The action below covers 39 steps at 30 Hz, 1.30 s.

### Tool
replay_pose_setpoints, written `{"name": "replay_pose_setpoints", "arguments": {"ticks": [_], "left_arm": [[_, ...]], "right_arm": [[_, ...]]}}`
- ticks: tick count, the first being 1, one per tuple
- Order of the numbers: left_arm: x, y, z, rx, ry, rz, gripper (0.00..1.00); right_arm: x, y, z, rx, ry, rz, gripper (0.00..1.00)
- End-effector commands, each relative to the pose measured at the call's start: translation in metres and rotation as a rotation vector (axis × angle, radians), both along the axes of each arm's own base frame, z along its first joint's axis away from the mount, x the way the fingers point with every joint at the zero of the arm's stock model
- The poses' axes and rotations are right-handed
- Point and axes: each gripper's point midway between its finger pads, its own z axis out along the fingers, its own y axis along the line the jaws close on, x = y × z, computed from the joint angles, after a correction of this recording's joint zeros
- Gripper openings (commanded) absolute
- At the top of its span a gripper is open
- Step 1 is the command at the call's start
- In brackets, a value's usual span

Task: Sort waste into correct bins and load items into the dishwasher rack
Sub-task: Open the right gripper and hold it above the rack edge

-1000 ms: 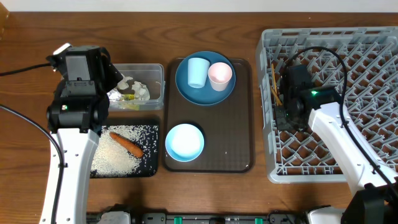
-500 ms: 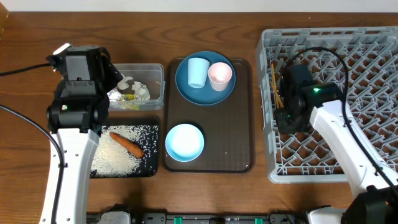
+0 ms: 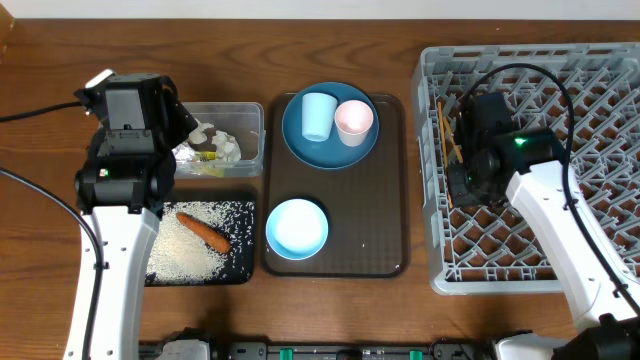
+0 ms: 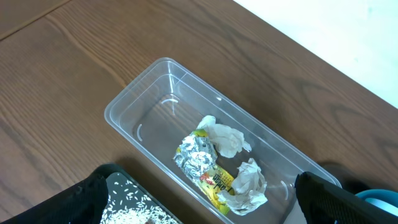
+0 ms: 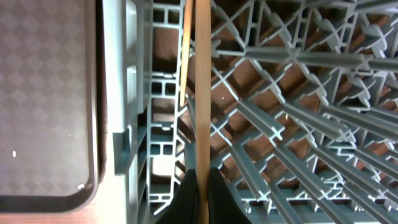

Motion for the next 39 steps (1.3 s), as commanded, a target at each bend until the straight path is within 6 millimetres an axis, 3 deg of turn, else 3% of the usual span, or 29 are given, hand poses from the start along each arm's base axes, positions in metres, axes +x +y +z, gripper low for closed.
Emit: {"name": "replay_pose_setpoints", "arguments": {"ticks": [1, 11, 21, 24, 27, 31, 39], "left_arm": [[0.0, 0.004, 0.008, 0.02, -0.011, 0.006, 0.98], [0.0, 0.004, 0.008, 0.02, -0.011, 0.006, 0.98], [0.0, 0.004, 0.008, 0.02, -0.011, 0.006, 0.98], [0.0, 0.004, 0.008, 0.02, -0.011, 0.006, 0.98], [0.0, 0.004, 0.008, 0.02, -0.011, 0.006, 0.98], [0.0, 0.004, 0.008, 0.02, -0.011, 0.006, 0.98], [0.0, 0.004, 0.008, 0.02, -0.011, 0.006, 0.98]], "right_arm": [[0.01, -0.003, 0.012, 0.004, -0.063, -0.044, 0.01], [0.027, 0.002, 0.009, 0.04, -0.139, -0.095, 0.01], [0.03, 0.004, -0.002, 0.049, -0.152, -0.093, 0.02], [0.029, 0.004, -0.002, 0.048, -0.152, -0.093, 0.13], [0.028, 0.003, -0.003, 0.046, -0.146, -0.093, 0.36], [0.025, 0.003, -0.004, 0.042, -0.133, -0.092, 0.49], [0.017, 0.002, -0.006, 0.04, -0.097, -0.091, 0.51]]}}
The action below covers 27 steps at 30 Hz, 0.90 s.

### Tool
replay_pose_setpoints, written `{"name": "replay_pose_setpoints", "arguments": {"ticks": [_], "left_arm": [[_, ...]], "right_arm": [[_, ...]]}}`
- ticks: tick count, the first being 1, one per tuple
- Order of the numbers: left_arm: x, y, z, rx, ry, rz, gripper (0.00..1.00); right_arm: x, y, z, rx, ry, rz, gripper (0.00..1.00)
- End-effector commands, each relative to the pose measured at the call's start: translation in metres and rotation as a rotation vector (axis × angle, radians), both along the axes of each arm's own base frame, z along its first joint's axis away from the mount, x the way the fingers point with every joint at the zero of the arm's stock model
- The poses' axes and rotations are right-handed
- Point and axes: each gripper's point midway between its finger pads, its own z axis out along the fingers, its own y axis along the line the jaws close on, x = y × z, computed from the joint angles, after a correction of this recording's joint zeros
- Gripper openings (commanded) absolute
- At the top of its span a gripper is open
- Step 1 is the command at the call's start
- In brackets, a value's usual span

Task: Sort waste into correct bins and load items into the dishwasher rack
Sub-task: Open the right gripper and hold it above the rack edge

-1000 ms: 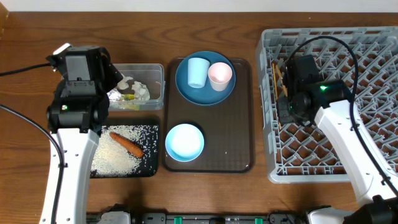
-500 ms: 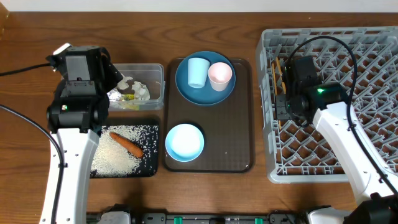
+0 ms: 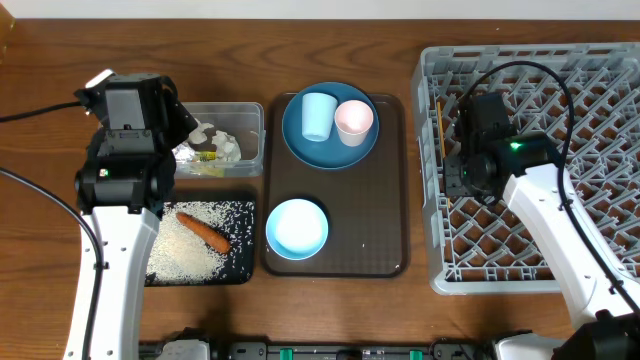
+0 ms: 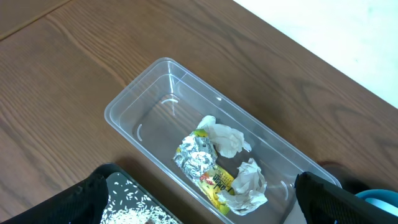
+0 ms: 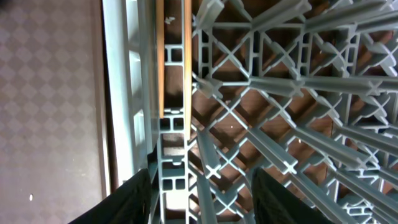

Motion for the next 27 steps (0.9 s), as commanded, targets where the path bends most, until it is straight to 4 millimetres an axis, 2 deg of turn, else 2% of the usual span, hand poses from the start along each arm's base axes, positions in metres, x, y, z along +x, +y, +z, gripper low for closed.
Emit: {"name": "replay_pose_setpoints", "arguments": {"ticks": [1, 4, 10, 20, 27], "left_arm": [[0.0, 0.004, 0.008, 0.02, -0.011, 0.006, 0.98], [0.0, 0.004, 0.008, 0.02, -0.011, 0.006, 0.98], [0.0, 0.004, 0.008, 0.02, -0.011, 0.006, 0.98], [0.0, 0.004, 0.008, 0.02, -0.011, 0.006, 0.98], [0.0, 0.004, 0.008, 0.02, -0.011, 0.006, 0.98]], "right_arm": [[-0.002, -0.003, 0.003, -0.002, -0.009, -0.013, 0.51], [-0.002, 0.0, 0.004, 0.012, -0.01, -0.003, 0.51], [0.001, 0.02, 0.004, 0.117, -0.013, 0.043, 0.5], [-0.001, 0.042, 0.006, 0.231, 0.001, 0.099, 0.48], [0.006, 0.054, 0.011, 0.268, -0.036, 0.131, 0.48]]}}
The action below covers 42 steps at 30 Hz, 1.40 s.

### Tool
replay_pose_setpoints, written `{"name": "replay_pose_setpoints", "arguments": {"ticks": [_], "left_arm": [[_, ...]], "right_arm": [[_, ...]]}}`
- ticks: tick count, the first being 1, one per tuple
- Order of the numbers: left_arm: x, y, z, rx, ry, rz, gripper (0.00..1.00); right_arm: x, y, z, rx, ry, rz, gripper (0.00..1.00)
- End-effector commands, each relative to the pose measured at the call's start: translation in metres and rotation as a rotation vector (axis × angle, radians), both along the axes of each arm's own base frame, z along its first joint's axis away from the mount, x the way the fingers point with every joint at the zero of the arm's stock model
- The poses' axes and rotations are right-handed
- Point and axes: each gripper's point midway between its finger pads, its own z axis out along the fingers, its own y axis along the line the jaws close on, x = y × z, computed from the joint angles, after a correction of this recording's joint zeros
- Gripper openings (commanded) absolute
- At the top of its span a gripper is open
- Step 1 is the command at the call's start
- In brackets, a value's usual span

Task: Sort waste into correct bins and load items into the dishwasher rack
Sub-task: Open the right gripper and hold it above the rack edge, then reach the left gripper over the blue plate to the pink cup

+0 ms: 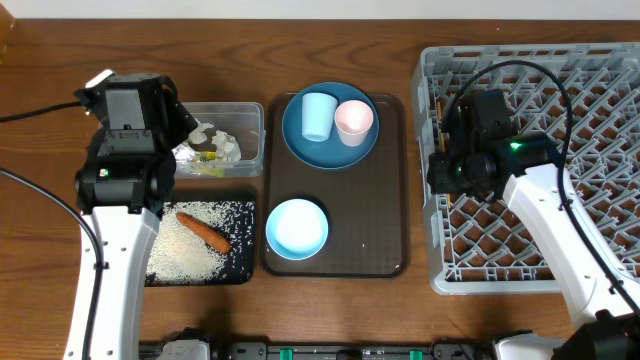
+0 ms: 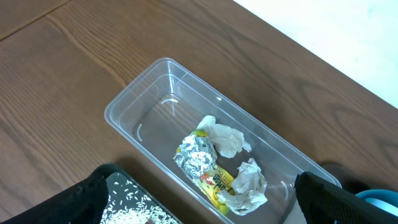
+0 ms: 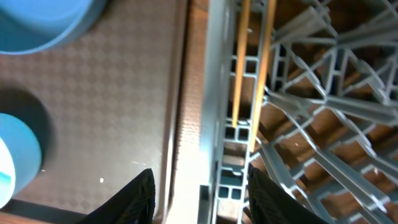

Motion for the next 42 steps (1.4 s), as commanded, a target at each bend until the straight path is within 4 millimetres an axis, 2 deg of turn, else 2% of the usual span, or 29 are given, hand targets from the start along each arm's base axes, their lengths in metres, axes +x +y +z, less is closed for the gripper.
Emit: {"name": "replay_pose_setpoints", "arguments": {"ticks": [1, 4, 5, 6, 8, 9, 16, 35, 37, 42], "left_arm": [[0.0, 0.004, 0.008, 0.02, -0.011, 0.006, 0.98], [0.0, 0.004, 0.008, 0.02, -0.011, 0.006, 0.98], [0.0, 0.004, 0.008, 0.02, -0.011, 0.006, 0.98], [0.0, 0.004, 0.008, 0.02, -0.011, 0.006, 0.98], [0.0, 0.004, 0.008, 0.02, -0.011, 0.006, 0.98], [0.0, 0.004, 0.008, 0.02, -0.011, 0.006, 0.98], [0.0, 0.004, 0.008, 0.02, -0.011, 0.006, 0.98], [0.001, 0.003, 0.008, 0.014, -0.016, 0.006, 0.98], [0.004, -0.005, 0.006, -0.039, -0.027, -0.014, 0.98], [0.01, -0.041, -0.001, -0.196, -0.022, -0.167, 0.98]], "right_arm": [[0.0, 0.011, 0.007, 0.035, -0.027, 0.05, 0.49], [0.002, 0.015, 0.008, 0.042, -0.04, 0.059, 0.5], [0.002, 0.016, 0.008, 0.049, -0.041, 0.061, 0.56], [0.002, 0.018, 0.009, 0.061, -0.042, 0.065, 0.65], [0.002, 0.024, 0.011, 0.094, -0.041, 0.077, 0.95], [0.002, 0.026, 0.011, 0.104, -0.043, 0.081, 0.99], [0.005, 0.032, 0.014, 0.137, -0.056, 0.093, 0.99], [0.003, 0.031, 0.013, 0.132, -0.049, 0.09, 0.99], [0.003, 0.031, 0.013, 0.132, -0.049, 0.091, 0.99], [0.003, 0.031, 0.013, 0.132, -0.049, 0.09, 0.99]]}}
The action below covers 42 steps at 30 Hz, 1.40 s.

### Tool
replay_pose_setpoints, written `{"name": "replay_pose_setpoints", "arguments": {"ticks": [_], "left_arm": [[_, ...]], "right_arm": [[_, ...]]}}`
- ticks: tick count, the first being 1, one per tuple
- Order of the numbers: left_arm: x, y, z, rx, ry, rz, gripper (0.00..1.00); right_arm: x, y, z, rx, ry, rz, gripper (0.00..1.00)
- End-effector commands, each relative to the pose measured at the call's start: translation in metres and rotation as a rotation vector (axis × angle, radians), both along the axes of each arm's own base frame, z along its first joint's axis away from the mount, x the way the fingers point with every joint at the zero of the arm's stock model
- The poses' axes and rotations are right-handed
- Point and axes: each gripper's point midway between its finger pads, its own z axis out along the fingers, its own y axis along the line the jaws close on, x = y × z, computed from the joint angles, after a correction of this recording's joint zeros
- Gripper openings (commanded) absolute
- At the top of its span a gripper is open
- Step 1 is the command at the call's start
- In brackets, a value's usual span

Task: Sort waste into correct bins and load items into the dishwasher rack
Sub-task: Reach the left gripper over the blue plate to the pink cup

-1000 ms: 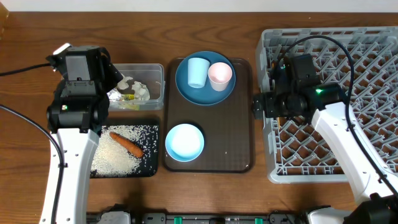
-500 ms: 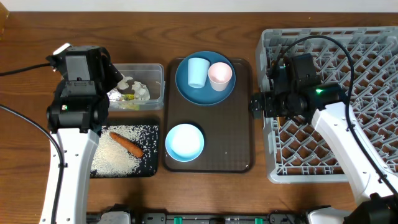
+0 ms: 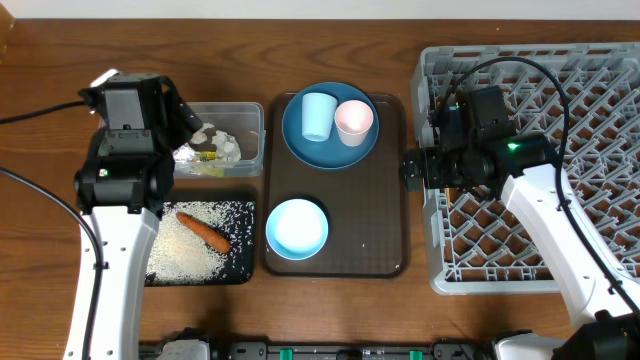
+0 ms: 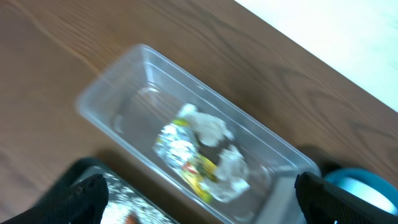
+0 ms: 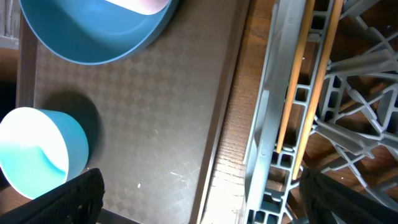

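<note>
Over the rack's left wall and the right rim of the brown tray (image 3: 380, 230), my right gripper (image 5: 202, 196) stands wide open and empty. Two wooden chopsticks (image 5: 290, 93) lie in the left column of the grey dishwasher rack (image 3: 540, 250). On the tray a blue plate (image 3: 325, 152) carries a blue cup (image 3: 318, 115) and a pink cup (image 3: 353, 121). A light blue bowl (image 3: 296, 228) sits nearer the front. My left gripper (image 4: 199, 193) hangs open above the clear bin (image 4: 112, 99), which holds foil and crumpled paper (image 4: 193, 152).
A black tray (image 3: 200, 279) with rice and a carrot (image 3: 204, 232) lies in front of the clear bin. The rack fills the table's right side. The right arm's cable loops over the rack.
My right gripper has moved left, from above the rack's left column to across the rack wall and tray rim, with its jaws wider apart. The left wrist view has shifted slightly and is blurred.
At first my right gripper was shut on a chopstick in the rack's left column. It then stood open with both chopsticks lying in the rack. After that it was further left, and now reaches the tray's edge. The left arm stayed over the clear bin.
</note>
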Motion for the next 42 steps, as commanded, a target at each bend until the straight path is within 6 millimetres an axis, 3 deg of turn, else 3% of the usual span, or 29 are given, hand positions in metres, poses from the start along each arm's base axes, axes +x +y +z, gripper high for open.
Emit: {"name": "replay_pose_setpoints", "arguments": {"ticks": [1, 5, 8, 18, 22, 26, 35, 38, 42], "left_arm": [[0.002, -0.033, -0.001, -0.154, 0.003, -0.13, 0.98], [-0.001, -0.053, -0.012, -0.337, 0.026, -0.084, 0.98], [0.011, -0.092, -0.02, -0.447, 0.046, -0.191, 0.98], [0.03, -0.214, -0.106, -0.449, 0.255, -0.422, 0.98], [0.038, -0.25, -0.12, -0.421, 0.264, -0.486, 0.98], [0.047, -0.262, -0.114, -0.323, 0.254, -0.515, 0.98], [0.062, -0.267, -0.062, -0.185, 0.286, -0.568, 0.98], [0.072, -0.272, -0.059, -0.192, 0.252, -0.572, 0.98], [0.079, -0.276, -0.071, -0.194, 0.254, -0.571, 0.98]], "right_arm": [[-0.003, 0.003, 0.004, 0.008, -0.012, 0.017, 0.99], [-0.003, 0.003, 0.005, 0.008, -0.013, 0.017, 0.99], [-0.003, 0.003, 0.004, 0.008, -0.012, 0.017, 0.99], [-0.003, 0.003, 0.005, 0.008, -0.013, 0.017, 0.99], [-0.003, 0.003, 0.005, 0.008, -0.013, 0.017, 0.99], [-0.003, 0.003, 0.004, 0.008, -0.012, 0.017, 0.99], [-0.003, 0.003, 0.004, 0.008, -0.012, 0.017, 0.99], [-0.003, 0.003, 0.004, 0.008, -0.012, 0.017, 0.99], [-0.003, 0.003, 0.004, 0.008, -0.012, 0.017, 0.99]]}}
